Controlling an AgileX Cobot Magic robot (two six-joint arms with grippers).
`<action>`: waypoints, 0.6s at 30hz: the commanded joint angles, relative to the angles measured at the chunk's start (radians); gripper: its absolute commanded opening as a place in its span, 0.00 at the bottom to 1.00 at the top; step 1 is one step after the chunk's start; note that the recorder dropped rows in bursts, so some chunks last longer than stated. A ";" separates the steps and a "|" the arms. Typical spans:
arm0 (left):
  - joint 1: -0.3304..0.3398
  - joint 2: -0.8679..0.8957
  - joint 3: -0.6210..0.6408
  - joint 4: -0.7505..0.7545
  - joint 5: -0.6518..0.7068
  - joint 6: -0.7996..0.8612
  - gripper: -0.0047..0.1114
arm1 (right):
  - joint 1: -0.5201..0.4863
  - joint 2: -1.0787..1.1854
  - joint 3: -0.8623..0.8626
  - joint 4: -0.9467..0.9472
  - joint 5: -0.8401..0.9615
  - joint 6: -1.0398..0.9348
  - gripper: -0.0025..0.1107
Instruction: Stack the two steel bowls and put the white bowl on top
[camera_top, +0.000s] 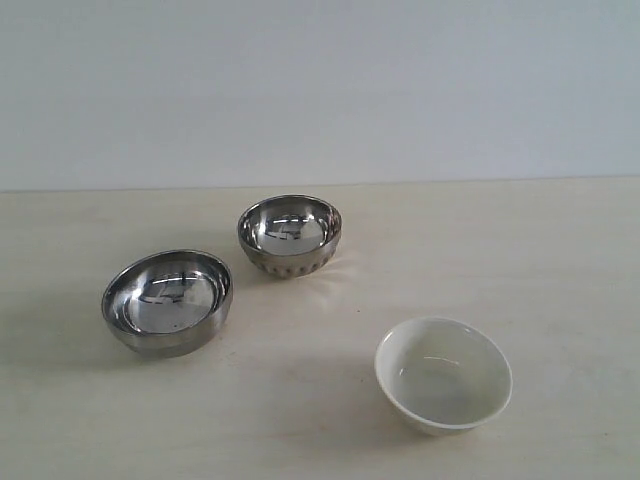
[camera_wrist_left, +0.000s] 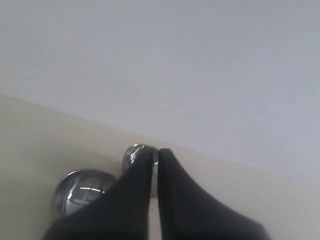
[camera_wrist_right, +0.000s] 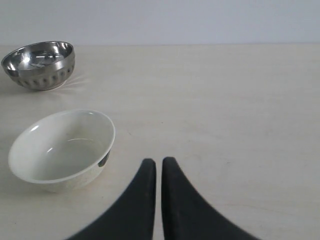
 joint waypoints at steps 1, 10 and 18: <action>0.001 0.306 -0.190 0.152 0.169 -0.016 0.07 | -0.009 -0.005 0.000 -0.003 -0.012 -0.001 0.02; 0.001 0.801 -0.478 0.427 0.309 -0.144 0.30 | -0.009 -0.005 0.000 -0.003 -0.012 -0.001 0.02; 0.001 1.094 -0.574 0.400 0.258 -0.148 0.59 | -0.009 -0.005 0.000 -0.003 -0.008 -0.001 0.02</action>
